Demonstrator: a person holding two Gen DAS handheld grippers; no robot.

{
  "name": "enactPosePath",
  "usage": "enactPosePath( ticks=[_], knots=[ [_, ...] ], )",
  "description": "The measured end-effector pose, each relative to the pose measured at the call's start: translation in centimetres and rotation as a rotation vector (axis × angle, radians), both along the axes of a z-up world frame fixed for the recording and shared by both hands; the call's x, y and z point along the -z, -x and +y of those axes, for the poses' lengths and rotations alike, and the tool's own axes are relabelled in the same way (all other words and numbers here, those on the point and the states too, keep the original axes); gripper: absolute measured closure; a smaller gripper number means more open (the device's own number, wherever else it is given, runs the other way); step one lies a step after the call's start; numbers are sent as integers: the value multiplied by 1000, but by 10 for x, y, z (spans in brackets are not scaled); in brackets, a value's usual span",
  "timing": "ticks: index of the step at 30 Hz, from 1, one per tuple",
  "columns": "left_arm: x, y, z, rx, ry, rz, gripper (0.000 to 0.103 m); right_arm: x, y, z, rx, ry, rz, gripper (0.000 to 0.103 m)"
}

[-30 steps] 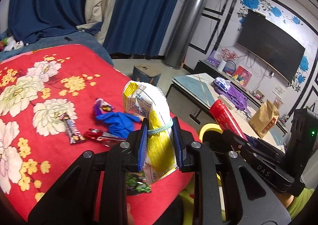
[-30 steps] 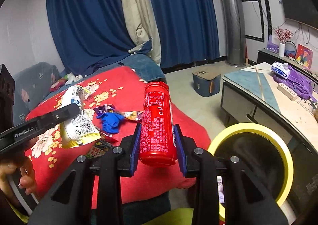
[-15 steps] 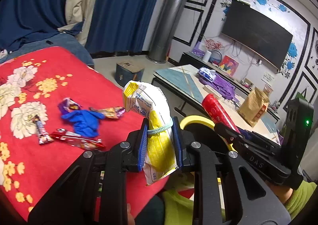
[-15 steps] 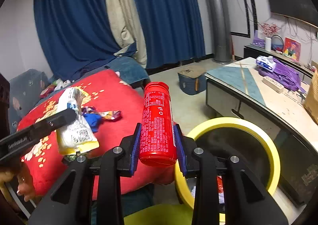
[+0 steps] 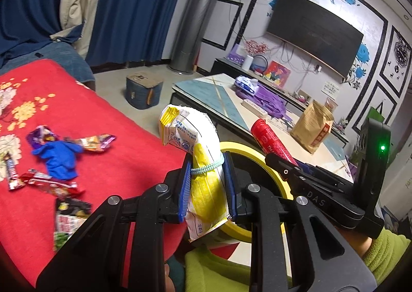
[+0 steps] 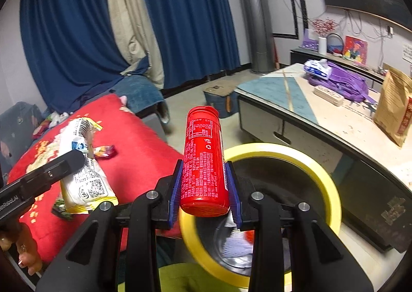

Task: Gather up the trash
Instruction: 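Carry the red can and yellow wrapper with both grippers over the yellow-rimmed bin, then open both grippers to drop the can and wrapper into the bin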

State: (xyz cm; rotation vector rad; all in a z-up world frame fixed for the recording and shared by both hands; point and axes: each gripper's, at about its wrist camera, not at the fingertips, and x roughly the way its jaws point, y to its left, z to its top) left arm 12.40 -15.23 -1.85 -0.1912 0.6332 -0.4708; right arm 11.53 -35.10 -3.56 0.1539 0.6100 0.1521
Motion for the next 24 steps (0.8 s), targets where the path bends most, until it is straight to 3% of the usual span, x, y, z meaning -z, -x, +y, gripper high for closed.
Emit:
enactPosePath(
  ticks=[12,24],
  knots=[
    [28,-24,-50,111,-22,61,86,29,-7,-52,137,2,75,73],
    [62,-45,-75,177,-62,130,85,51,-12,-70,175,-11,146,73]
  ],
)
